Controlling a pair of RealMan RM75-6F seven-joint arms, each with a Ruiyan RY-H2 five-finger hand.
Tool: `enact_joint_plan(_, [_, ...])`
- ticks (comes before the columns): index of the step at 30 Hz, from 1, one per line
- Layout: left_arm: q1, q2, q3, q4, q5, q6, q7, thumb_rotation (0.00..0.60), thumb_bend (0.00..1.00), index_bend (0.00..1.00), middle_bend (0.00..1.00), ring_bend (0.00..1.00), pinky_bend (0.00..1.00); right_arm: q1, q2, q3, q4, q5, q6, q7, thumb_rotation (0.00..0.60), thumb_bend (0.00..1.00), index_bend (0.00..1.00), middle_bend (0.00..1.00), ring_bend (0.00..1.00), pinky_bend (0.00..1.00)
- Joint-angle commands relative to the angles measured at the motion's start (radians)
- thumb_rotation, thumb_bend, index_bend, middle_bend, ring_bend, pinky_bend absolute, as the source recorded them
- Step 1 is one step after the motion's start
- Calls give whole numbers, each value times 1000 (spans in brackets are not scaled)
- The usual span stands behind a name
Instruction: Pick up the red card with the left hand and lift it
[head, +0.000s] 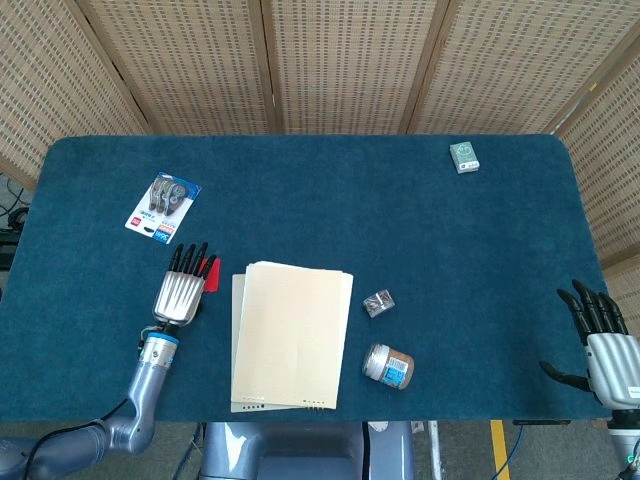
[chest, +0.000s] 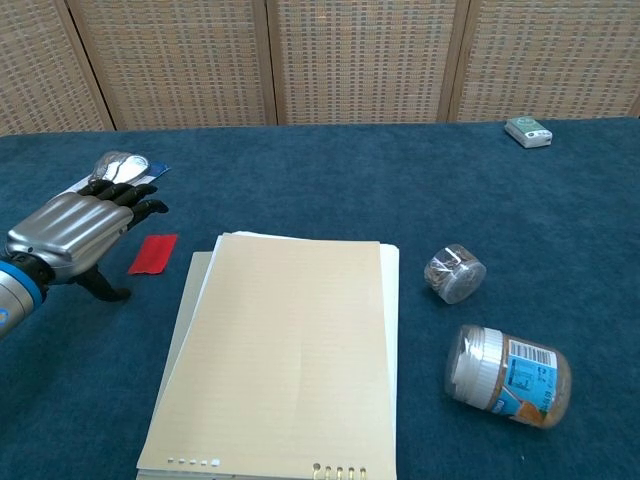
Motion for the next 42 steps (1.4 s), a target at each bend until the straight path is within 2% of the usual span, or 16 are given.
enact_joint_plan(1, [2,-1,-6,1,2,0,-3,600,205,104,0,0,0,0,-1,0,1,0,0,1,600,131,65,0,0,0])
enact_joint_plan(16, [4,-3,-36,-2,3,-9,16,600,259,104,0,0,0,0,-1,1,1,1,-1,1,600,131,65,0,0,0])
enact_joint_plan(20, [3,-6,-39,2,2,-15,22,600,299,104,0,0,0,0,-1,1,2,1,-1,3,600,131,65,0,0,0])
enact_joint_plan(42, [-18,-53,-74,64,-24,-58,48,600,304,104,0,0,0,-2,2,2,5,6,-3,11,600,131,65,0,0,0])
